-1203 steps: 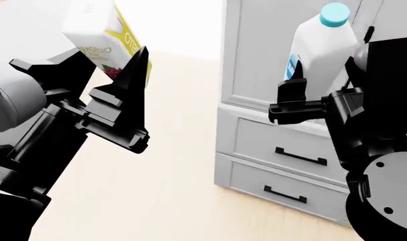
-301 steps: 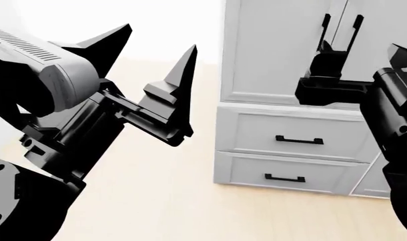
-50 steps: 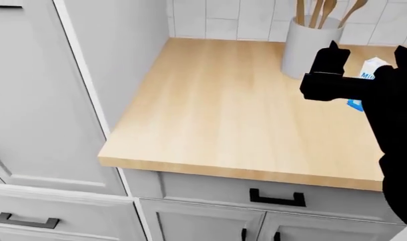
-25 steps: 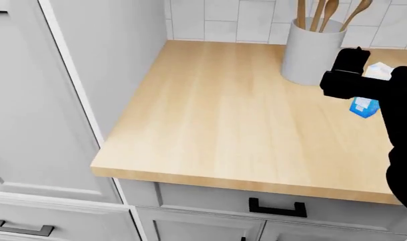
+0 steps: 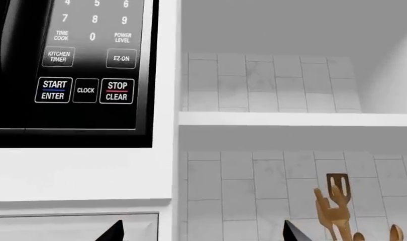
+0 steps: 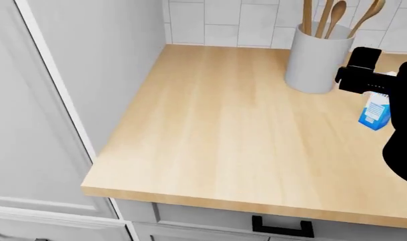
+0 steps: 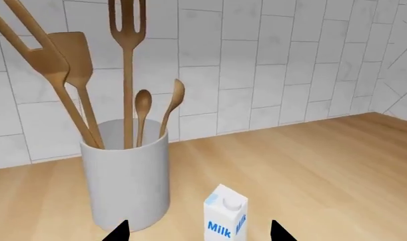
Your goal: Move the drinks to the dining counter.
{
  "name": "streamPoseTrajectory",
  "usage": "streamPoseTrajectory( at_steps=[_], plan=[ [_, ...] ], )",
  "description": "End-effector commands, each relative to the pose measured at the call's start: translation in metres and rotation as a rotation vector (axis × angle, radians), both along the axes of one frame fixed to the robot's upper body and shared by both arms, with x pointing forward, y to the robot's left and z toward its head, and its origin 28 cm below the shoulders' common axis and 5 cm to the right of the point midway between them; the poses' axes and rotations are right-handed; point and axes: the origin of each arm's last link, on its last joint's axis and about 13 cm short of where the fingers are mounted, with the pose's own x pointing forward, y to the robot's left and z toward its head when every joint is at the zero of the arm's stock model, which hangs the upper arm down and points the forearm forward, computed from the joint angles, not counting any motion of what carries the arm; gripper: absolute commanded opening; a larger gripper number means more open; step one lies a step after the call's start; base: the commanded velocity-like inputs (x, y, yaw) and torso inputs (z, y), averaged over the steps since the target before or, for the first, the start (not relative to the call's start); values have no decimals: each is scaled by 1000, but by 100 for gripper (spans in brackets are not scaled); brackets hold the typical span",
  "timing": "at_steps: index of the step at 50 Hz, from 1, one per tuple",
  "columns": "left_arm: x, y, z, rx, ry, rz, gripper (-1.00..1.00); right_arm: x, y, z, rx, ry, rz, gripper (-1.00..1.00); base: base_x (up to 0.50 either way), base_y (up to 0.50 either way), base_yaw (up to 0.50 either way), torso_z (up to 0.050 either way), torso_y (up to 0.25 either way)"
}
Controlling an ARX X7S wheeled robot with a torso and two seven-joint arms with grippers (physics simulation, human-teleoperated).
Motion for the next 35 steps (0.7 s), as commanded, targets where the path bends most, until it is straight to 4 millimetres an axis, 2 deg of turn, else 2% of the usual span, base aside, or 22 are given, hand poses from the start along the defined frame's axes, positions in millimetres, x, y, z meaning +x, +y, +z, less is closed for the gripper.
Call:
streamPoseTrajectory(
  at_steps=[1, 14, 23, 27, 35],
  plan=[
    [1, 0, -2, -2, 4, -2, 100, 4, -3, -5, -7, 27, -24, 100, 0, 0, 0, 0, 11],
    [0, 1, -3, -5, 5, 5, 100, 16, -13, -16, 29, 164, -143, 100, 0, 0, 0, 0, 0],
    [1, 1, -5, -5, 9, 6, 100, 39, -13, -17, -53, 204, -123, 100, 0, 0, 0, 0, 0],
    [1, 1, -6, -5, 12, 7, 100, 49, -16, -18, -20, 233, -143, 100, 0, 0, 0, 0, 0],
    [3, 1, -7, -2, 22, 9, 100, 63, -27, -37, 20, 308, -150, 100, 0, 0, 0, 0, 0]
  ],
)
